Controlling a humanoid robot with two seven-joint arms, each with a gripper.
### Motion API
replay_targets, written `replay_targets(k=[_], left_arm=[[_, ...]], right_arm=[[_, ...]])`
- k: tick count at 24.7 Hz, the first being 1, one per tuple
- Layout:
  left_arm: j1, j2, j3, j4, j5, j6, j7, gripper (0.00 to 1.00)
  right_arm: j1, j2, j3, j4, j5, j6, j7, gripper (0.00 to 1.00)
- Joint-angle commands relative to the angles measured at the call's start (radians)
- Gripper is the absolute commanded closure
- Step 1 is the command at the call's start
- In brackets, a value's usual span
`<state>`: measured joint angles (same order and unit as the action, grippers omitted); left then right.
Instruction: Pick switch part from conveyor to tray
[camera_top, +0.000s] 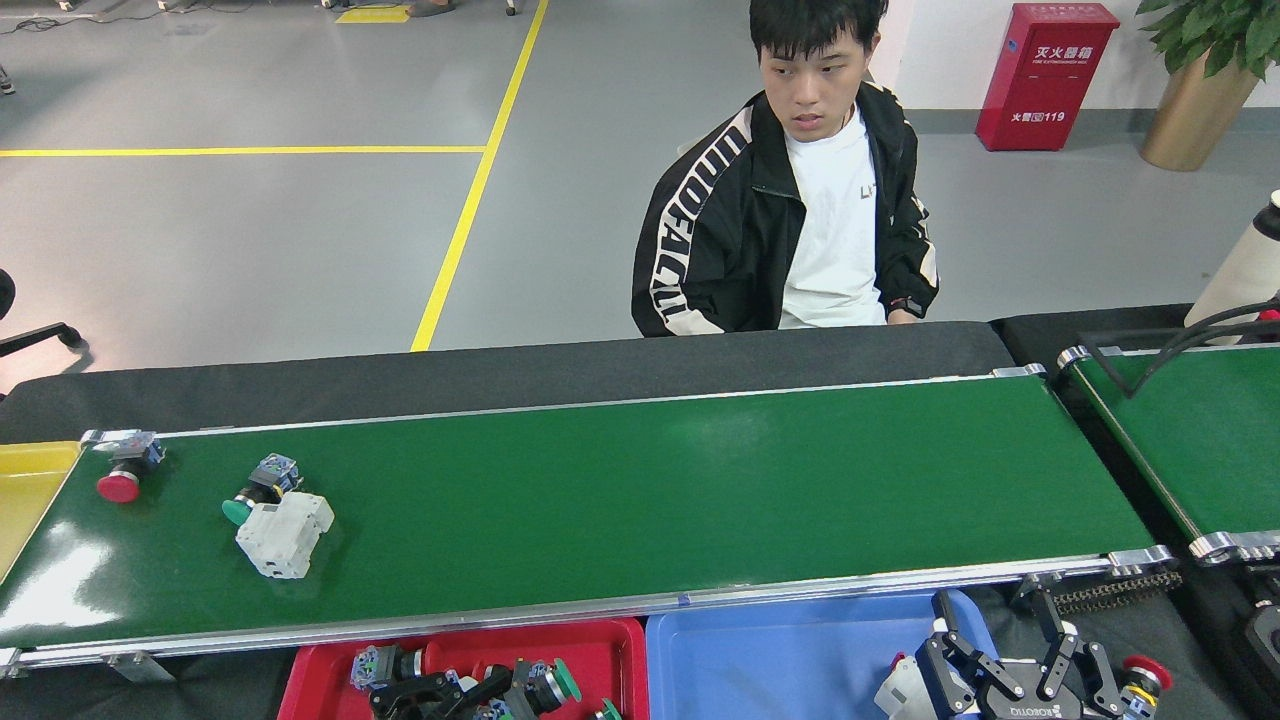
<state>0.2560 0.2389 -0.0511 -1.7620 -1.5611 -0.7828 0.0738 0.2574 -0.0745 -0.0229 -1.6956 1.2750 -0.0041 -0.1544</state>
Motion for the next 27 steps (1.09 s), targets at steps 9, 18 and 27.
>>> replay_targets(k=[9,18,27], left_arm=[[0.039,-0.035,0.588,0.113,0.190,-0.003,0.004,0.00],[0.066,-0.076,0.708,0.216,0.188,0.186,-0.094,0.01],[-0.187,-0.035,0.590,0.345,0.113,0.379,-0.105,0.01]], right_arm=[[-0.003,0.001,-0.002,-0.021,0.001,-0.001,-0.011,0.00],[-0.003,0.001,-0.002,-0.021,0.001,-0.002,-0.011,0.00],[-0.012,-0.001,0.000,-0.019,0.001,-0.005,-0.011,0.00]])
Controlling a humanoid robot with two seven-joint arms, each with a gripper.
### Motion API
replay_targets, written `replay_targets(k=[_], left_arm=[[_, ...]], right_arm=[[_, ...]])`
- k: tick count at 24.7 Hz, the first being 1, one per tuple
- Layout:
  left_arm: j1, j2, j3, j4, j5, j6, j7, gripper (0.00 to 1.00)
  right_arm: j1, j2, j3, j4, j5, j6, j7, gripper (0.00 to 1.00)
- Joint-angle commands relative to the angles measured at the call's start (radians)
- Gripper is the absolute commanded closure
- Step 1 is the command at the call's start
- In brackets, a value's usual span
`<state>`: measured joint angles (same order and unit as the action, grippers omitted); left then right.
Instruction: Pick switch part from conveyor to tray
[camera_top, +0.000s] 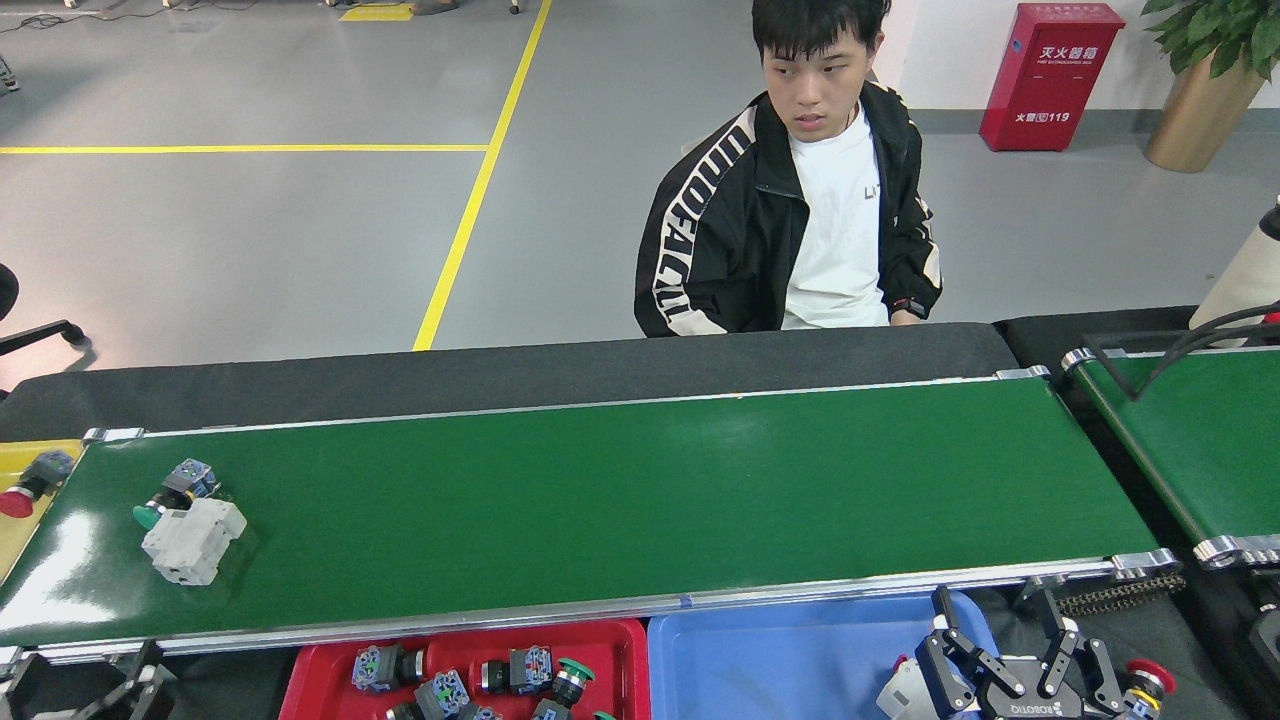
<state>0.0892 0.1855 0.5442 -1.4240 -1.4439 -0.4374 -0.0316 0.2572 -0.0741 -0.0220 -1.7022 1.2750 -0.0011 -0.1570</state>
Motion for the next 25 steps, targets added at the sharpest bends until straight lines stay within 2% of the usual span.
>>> replay_targets(k=[1,7,10,11,13,15,17,20,23,25], left_arm=[[-0.037,0.028,-0.007,0.022,-0.009,0.037,0.001,0.01],[-0.183,0.132,-0.059,0.292,-0.009,0.091,0.012,0.01],[-0.223,0.164,-0.061,0.369,-0.007,0.091,0.015,0.01],[-0.240,0.169,-0.069,0.389,-0.009,0.089,0.016,0.06],[-0.249,0.189,-0.099,0.416,-0.015,0.082,0.022,0.40],[-0.252,0.229,-0.156,0.451,-0.007,0.091,0.029,0.87],[-0.253,0.232,-0.167,0.467,0.002,0.085,0.030,0.92],[-0.240,0.229,-0.165,0.453,0.037,0.066,0.030,0.93],[-0.183,0.252,-0.152,0.373,0.184,-0.061,0.025,0.93],[-0.117,0.250,-0.139,0.264,0.220,-0.136,0.024,0.93]], right_arm=[[-0.015,-0.001,0.001,-0.011,0.001,-0.008,-0.009,0.00],[-0.052,-0.001,0.005,-0.002,0.001,-0.010,-0.006,0.00],[-0.065,-0.003,0.005,0.010,0.000,-0.011,-0.006,0.00],[-0.065,-0.003,0.005,0.010,0.000,-0.011,-0.004,0.00],[-0.065,-0.003,0.005,0.012,0.000,-0.011,-0.004,0.00],[-0.065,-0.001,0.005,0.012,0.000,-0.011,-0.004,0.00],[-0.065,-0.001,0.005,0.012,0.000,-0.010,-0.004,0.00],[-0.062,-0.001,0.005,0.012,0.000,-0.010,-0.004,0.00],[-0.059,-0.001,0.005,0.012,0.000,-0.008,-0.004,0.00],[-0.059,-0.001,0.004,0.012,-0.002,-0.008,-0.006,0.00]])
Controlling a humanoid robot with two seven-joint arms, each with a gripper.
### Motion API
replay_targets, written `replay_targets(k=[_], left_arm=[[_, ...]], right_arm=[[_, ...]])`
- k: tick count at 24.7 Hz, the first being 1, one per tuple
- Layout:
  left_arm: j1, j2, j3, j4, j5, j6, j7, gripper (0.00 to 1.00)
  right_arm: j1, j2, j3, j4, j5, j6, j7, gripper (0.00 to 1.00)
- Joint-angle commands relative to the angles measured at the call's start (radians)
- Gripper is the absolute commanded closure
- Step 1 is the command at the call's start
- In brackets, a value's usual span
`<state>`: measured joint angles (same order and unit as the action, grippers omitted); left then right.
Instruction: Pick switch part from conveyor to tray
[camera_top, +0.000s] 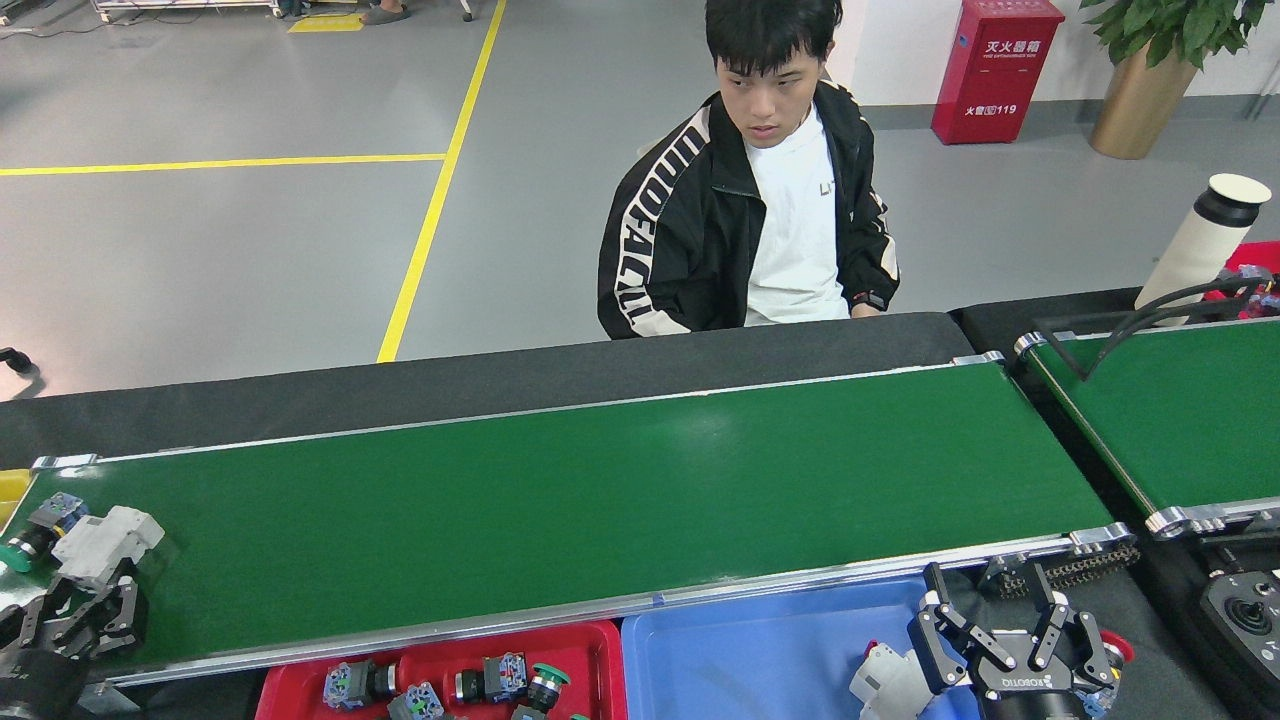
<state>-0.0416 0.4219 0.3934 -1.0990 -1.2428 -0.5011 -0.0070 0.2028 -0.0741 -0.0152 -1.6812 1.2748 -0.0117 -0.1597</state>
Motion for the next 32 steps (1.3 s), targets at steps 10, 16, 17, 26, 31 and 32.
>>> replay_targets(k=[10,16,17,26,31,32], left_arm=[[0.195,-0.114,-0.203,-0.591,-0.017,-0.284,-0.025,0.92],[0.149,-0.135,-0.627,-0.676,-0.104,-0.284,-0.041,0.92],[0.141,-0.161,-0.679,-0.674,-0.155,-0.284,-0.056,0.92],[0.132,-0.379,-0.769,-0.631,-0.489,-0.284,-0.065,0.77],[0.146,-0.410,-0.774,-0.604,-0.554,-0.284,-0.061,0.01],[0.149,-0.410,-0.771,-0.605,-0.552,-0.284,-0.061,0.01]], right_arm=[[-0.002,-0.004,-0.003,-0.009,-0.003,0.001,-0.004,0.00],[-0.002,-0.007,-0.003,-0.009,-0.002,0.001,-0.004,0.00],[-0.002,-0.007,-0.003,-0.009,-0.002,0.001,-0.004,0.00],[-0.002,-0.007,-0.003,-0.009,-0.002,-0.001,-0.004,0.00],[-0.003,-0.007,-0.003,-0.009,-0.002,0.001,-0.004,0.00],[-0.003,-0.006,-0.003,-0.009,-0.002,0.002,-0.004,0.00]])
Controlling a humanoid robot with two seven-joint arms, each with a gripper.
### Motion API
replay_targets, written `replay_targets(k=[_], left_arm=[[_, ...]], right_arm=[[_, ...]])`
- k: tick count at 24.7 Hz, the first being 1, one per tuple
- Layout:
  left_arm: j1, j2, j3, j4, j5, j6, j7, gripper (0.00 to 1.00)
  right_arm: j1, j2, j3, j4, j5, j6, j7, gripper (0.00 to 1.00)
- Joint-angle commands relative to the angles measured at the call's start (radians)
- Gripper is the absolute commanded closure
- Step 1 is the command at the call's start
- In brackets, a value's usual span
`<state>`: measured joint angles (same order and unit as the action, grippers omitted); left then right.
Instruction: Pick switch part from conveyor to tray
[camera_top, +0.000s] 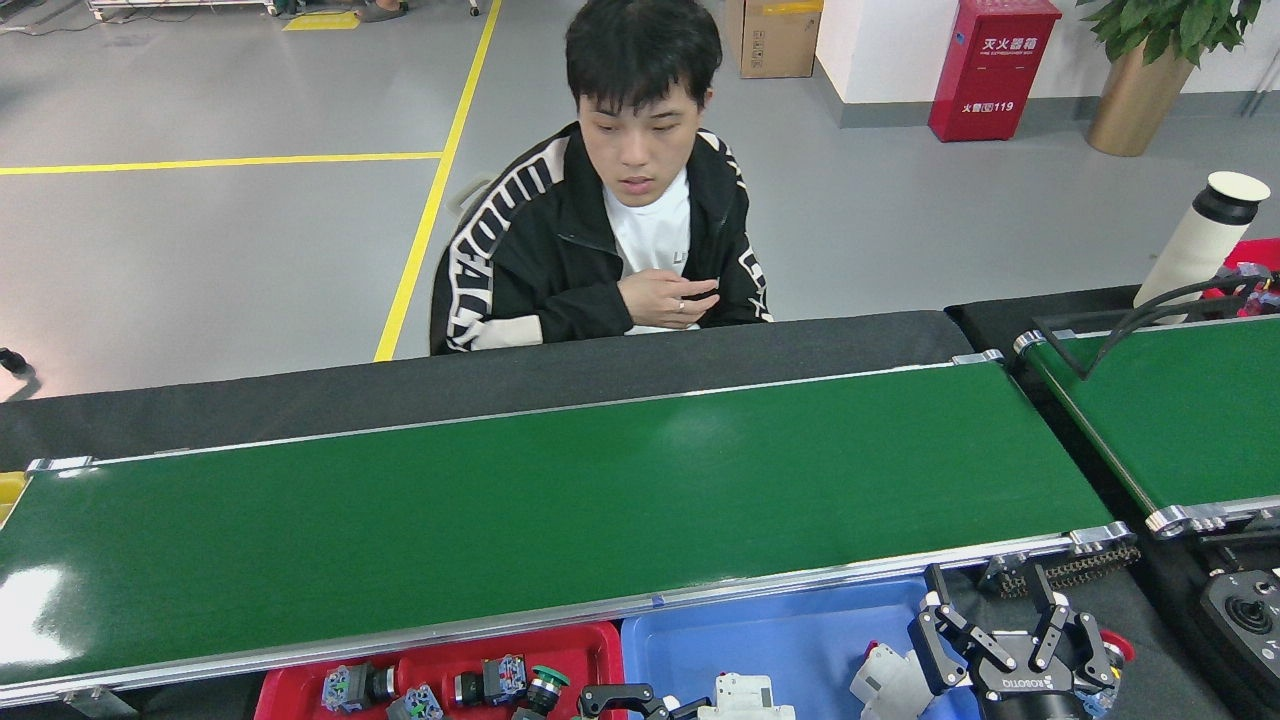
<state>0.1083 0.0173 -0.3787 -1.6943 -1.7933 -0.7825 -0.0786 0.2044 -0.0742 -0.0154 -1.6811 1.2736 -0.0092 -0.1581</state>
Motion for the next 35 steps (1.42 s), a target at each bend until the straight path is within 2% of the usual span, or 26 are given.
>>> replay_targets(k=[1,3,7,10,13,16,18,22,26,35], left_arm=[[-0.001,-0.003,0.009,-0.015,0.006,-0.003,0.013,0.01],[-0.002,-0.002,0.038,-0.018,0.043,-0.003,0.014,0.01],[-0.006,0.000,0.219,-0.045,0.141,-0.003,0.014,0.01],[0.005,0.016,0.458,-0.065,0.265,-0.003,0.008,0.01],[0.059,0.029,0.733,-0.062,0.356,-0.003,0.006,0.01],[0.102,0.020,0.943,-0.059,0.365,-0.003,0.005,0.01],[0.137,0.013,1.037,-0.064,0.361,-0.003,0.003,0.02],[0.225,0.015,1.084,-0.061,0.361,0.127,0.006,0.02],[0.235,0.013,1.066,-0.048,0.336,0.281,0.006,0.03],[0.218,0.007,1.052,-0.041,0.348,0.289,0.006,0.03]], right_arm=[[-0.005,-0.002,-0.003,-0.009,0.000,0.002,-0.006,0.00],[-0.008,0.004,-0.003,-0.015,0.001,0.011,0.005,0.00],[-0.011,0.044,-0.003,-0.026,0.006,0.046,0.054,0.00],[-0.011,0.040,-0.005,-0.032,0.004,0.061,0.065,0.00],[-0.010,-0.013,-0.005,-0.057,0.004,0.058,0.074,0.00],[0.004,-0.018,-0.005,-0.057,0.004,0.055,0.071,0.00],[0.020,-0.016,-0.005,-0.060,0.004,0.055,0.071,0.00],[0.033,-0.018,-0.005,-0.068,0.004,0.055,0.068,0.00],[0.066,-0.018,-0.005,-0.085,0.004,0.052,0.061,0.00],[0.092,-0.018,-0.011,-0.089,0.004,0.049,0.061,0.00]])
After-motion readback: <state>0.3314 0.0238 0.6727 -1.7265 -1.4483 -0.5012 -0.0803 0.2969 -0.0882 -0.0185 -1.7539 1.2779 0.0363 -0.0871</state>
